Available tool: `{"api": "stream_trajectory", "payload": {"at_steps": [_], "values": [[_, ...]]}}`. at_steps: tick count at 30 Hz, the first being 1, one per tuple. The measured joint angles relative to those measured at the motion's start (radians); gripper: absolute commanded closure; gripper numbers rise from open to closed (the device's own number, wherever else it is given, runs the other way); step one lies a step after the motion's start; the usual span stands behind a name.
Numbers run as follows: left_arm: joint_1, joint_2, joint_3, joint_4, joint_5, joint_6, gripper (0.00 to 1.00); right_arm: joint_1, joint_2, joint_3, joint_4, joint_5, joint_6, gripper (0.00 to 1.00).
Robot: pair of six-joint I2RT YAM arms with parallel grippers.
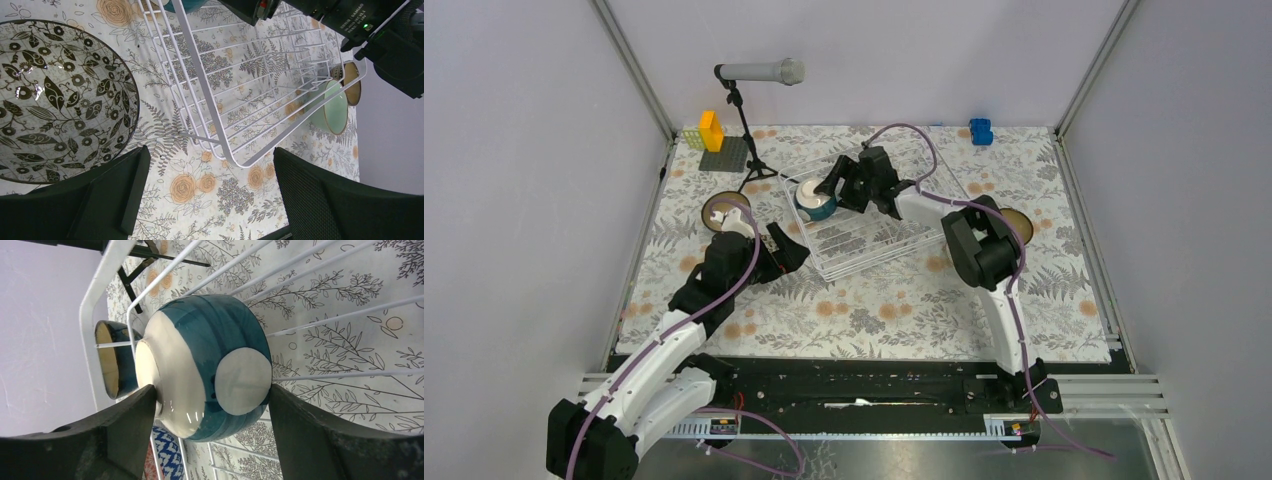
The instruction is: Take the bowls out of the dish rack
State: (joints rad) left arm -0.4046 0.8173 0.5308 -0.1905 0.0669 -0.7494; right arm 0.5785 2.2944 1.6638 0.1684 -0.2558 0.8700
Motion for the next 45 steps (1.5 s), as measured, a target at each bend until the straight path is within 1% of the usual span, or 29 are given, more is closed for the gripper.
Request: {"api": "stream_trajectory", "payload": {"at_steps": [2,4,11,20,24,27,31,38,40,42,45], "values": [[0.0,-0.001,0.0,-0.002,0.0,0.0,0.01,-0.002,-0.019,-0.02,0.013,0.0,0.001,0.28],[0.0,-0.007,0.003,-0.01,0.0,0.0,0.01,-0.003,-0.049,-0.045,0.015,0.003,-0.005,0.3],[0.0,-0.037,0.008,-0.037,-0.008,0.0,0.01,0.0,-0.176,-0.146,-0.053,0.042,-0.085,0.4],[0.0,-0.045,0.011,-0.055,-0.019,0.0,0.01,0.0,-0.314,-0.199,-0.16,0.15,-0.229,0.41],[0.0,-0.045,0.011,-0.056,-0.023,0.0,0.01,0.001,-0.352,-0.207,-0.213,0.212,-0.295,0.45],[0.0,-0.044,0.014,-0.057,-0.026,0.0,0.01,0.004,-0.373,-0.209,-0.257,0.262,-0.346,0.45],[0.0,-0.042,0.024,-0.058,-0.034,0.001,0.01,0.027,-0.385,-0.199,-0.324,0.37,-0.42,0.44],[0.0,-0.039,0.046,-0.066,-0.056,0.019,0.01,0.152,-0.385,-0.101,-0.46,0.653,-0.602,0.44],[0.0,-0.037,0.051,-0.071,-0.065,0.02,0.01,0.186,-0.381,-0.079,-0.487,0.714,-0.638,0.39],[0.0,-0.037,0.053,-0.074,-0.072,0.022,0.01,0.212,-0.376,-0.063,-0.5,0.757,-0.667,0.31],[0.0,-0.036,0.059,-0.084,-0.076,0.023,0.01,0.241,-0.357,-0.047,-0.505,0.811,-0.706,0.27]]}}
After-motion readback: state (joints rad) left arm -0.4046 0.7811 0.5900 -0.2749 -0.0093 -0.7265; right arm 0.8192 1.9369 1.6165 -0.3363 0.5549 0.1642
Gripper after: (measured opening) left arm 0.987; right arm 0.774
